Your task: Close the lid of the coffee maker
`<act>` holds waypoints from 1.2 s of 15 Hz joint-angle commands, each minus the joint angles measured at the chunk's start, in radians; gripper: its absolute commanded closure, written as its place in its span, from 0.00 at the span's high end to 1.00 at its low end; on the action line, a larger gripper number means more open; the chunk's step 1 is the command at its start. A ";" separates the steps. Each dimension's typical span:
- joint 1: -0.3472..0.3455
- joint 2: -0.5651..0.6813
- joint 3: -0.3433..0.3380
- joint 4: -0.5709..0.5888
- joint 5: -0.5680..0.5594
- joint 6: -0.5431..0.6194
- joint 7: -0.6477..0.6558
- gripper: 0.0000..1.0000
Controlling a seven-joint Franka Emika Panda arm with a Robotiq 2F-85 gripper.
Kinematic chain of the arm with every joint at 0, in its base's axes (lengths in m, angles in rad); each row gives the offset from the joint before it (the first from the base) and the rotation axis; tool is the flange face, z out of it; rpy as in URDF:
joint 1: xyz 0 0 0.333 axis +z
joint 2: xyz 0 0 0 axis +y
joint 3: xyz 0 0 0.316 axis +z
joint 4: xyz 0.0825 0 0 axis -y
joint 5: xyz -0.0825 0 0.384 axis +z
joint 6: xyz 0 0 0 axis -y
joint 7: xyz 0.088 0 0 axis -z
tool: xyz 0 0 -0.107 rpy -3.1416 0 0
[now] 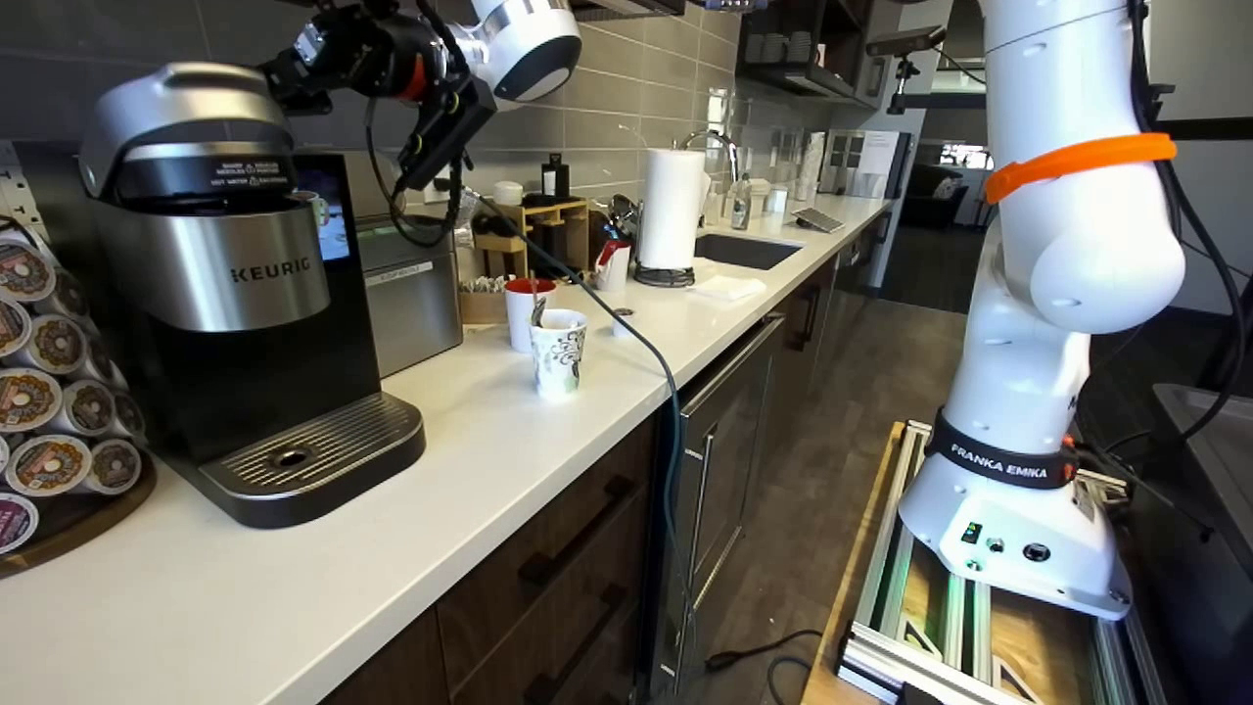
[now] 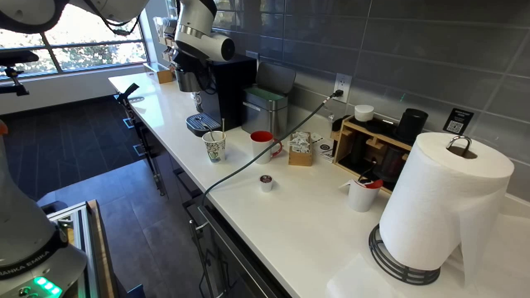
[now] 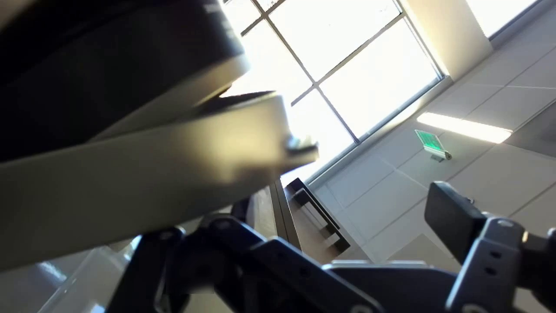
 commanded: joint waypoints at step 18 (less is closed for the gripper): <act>-0.112 -0.447 -0.136 -0.350 -0.343 0.137 0.247 1.00</act>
